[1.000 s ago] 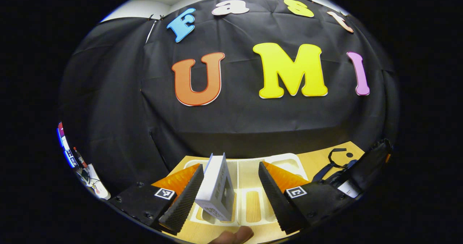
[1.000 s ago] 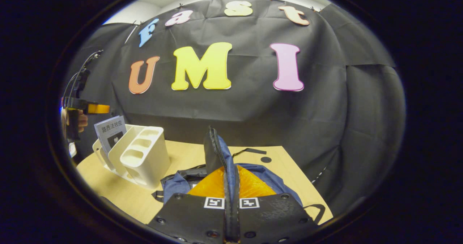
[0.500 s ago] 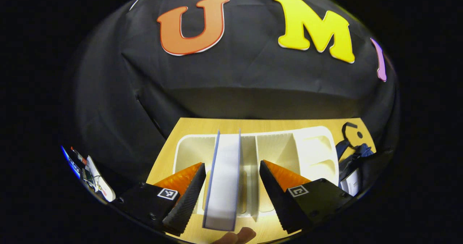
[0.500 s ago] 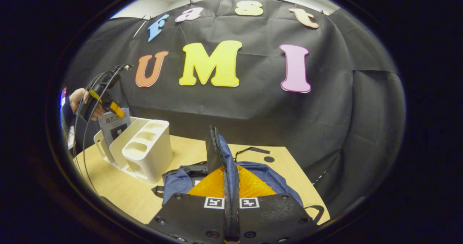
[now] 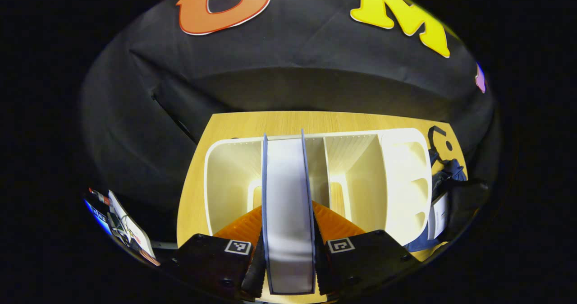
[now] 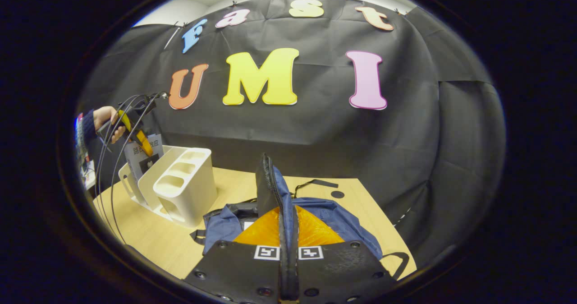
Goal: Open the schoolbag, grab two books from the bookshelf and put them into the schoolbag.
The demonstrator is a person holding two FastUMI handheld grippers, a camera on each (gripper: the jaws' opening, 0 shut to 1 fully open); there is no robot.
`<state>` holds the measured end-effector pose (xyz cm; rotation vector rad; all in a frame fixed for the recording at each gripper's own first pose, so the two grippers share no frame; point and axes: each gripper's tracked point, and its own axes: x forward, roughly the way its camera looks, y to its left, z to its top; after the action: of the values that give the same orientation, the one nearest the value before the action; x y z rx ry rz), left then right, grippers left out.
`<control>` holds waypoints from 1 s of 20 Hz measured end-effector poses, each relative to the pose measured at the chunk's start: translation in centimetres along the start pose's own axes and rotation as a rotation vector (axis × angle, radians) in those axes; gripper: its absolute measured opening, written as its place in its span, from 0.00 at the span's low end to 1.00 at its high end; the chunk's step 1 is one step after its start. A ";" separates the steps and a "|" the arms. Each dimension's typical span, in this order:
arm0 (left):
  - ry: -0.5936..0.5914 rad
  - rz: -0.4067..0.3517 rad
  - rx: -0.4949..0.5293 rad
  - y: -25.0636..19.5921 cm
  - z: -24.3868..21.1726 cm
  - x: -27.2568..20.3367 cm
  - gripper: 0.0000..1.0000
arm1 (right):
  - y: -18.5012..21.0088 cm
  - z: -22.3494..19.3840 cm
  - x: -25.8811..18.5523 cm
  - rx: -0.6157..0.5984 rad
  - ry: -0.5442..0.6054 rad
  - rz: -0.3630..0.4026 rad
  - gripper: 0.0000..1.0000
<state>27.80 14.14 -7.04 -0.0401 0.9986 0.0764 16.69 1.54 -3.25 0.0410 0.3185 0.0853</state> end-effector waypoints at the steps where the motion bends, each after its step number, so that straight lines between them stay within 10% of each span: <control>1: 0.008 0.000 -0.008 0.0 -0.6 -0.2 0.46 | 0.0 -0.2 0.3 0.006 0.006 0.002 0.00; 20: -0.014 -0.162 -0.326 2.0 -14.6 -10.3 0.46 | 0.8 -2.1 1.7 0.024 0.061 0.015 0.00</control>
<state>9.82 14.63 -6.25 -0.4179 0.9574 0.0908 17.59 2.53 -5.75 0.0646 0.3803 0.0972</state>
